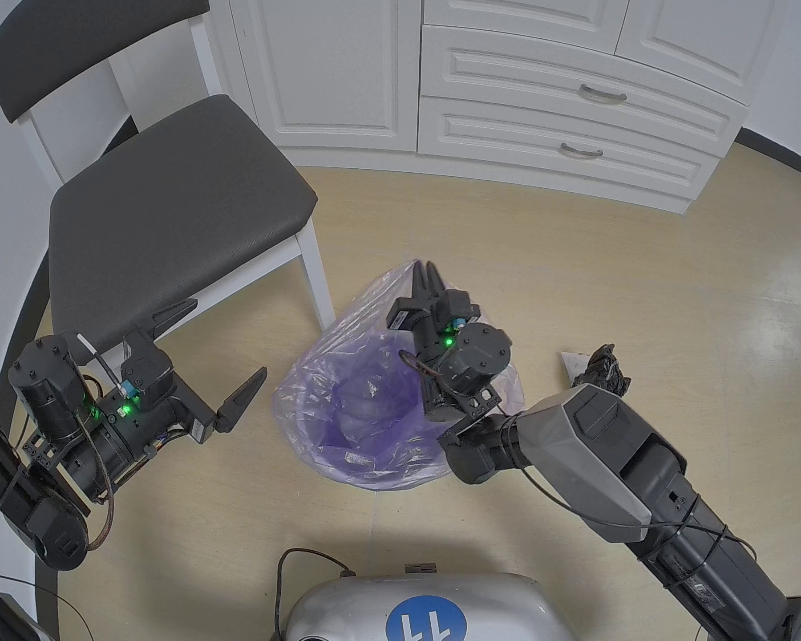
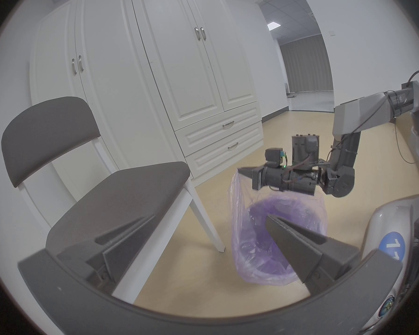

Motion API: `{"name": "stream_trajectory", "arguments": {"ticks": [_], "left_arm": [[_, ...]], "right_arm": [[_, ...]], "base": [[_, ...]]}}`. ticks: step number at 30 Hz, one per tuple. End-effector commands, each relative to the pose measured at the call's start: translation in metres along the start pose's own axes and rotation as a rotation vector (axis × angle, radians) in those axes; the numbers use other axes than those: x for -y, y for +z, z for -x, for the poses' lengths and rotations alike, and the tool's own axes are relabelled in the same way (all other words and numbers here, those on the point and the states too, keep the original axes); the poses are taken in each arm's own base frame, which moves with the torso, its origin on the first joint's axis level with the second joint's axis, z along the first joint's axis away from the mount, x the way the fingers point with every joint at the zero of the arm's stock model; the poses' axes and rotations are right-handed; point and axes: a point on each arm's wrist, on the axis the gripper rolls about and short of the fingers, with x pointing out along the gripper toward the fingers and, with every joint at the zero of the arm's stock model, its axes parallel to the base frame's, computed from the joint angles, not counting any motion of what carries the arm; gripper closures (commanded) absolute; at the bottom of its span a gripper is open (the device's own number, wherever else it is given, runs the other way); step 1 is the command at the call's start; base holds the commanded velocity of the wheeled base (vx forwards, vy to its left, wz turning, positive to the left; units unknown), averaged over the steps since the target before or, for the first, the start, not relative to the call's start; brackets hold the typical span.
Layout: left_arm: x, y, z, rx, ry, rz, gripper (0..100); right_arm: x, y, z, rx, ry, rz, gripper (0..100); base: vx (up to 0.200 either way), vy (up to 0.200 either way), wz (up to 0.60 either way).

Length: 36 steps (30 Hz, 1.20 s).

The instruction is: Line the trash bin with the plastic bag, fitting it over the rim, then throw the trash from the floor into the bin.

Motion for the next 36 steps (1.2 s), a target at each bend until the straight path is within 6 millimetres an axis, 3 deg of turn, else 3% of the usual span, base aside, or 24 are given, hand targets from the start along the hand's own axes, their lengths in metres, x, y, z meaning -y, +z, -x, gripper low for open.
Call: {"name": "stream_trajectory", "arguments": {"ticks": [1,11,12,15,23,27,31,35,36], "left_arm": [[0.0,0.0,0.0,-0.001,0.0,0.0,0],[0.002,-0.002,-0.001,-0.007,-0.009,0.001,0],[0.004,-0.003,-0.001,-0.011,-0.015,0.001,0],[0.006,-0.004,-0.001,-0.017,-0.026,0.002,0],[0.029,-0.017,-0.014,-0.06,-0.118,0.024,0],[0.046,-0.026,-0.026,-0.115,-0.13,0.048,0],[0.066,-0.03,-0.049,-0.17,-0.063,0.171,0],[0.081,-0.027,-0.091,-0.143,0.062,0.344,0],[0.081,-0.027,-0.091,-0.143,0.062,0.344,0]], "right_arm": [[-0.011,0.024,-0.005,0.039,0.008,-0.038,0],[-0.006,0.059,0.04,-0.203,0.117,-0.012,0],[0.002,0.069,0.058,-0.295,0.178,0.02,0],[0.009,0.082,0.073,-0.372,0.212,0.05,0],[0.031,0.12,0.081,-0.455,0.19,0.177,0],[0.046,0.137,0.104,-0.585,0.192,0.277,0],[0.052,0.153,0.114,-0.611,0.19,0.291,0],[0.063,0.149,0.115,-0.635,0.164,0.306,0],[0.063,0.149,0.115,-0.635,0.164,0.306,0]], "base": [[0.0,0.0,0.0],[0.0,0.0,0.0],[0.0,0.0,0.0],[0.0,0.0,0.0],[0.0,0.0,0.0],[0.0,0.0,0.0],[0.0,0.0,0.0],[0.0,0.0,0.0],[0.0,0.0,0.0]]}}
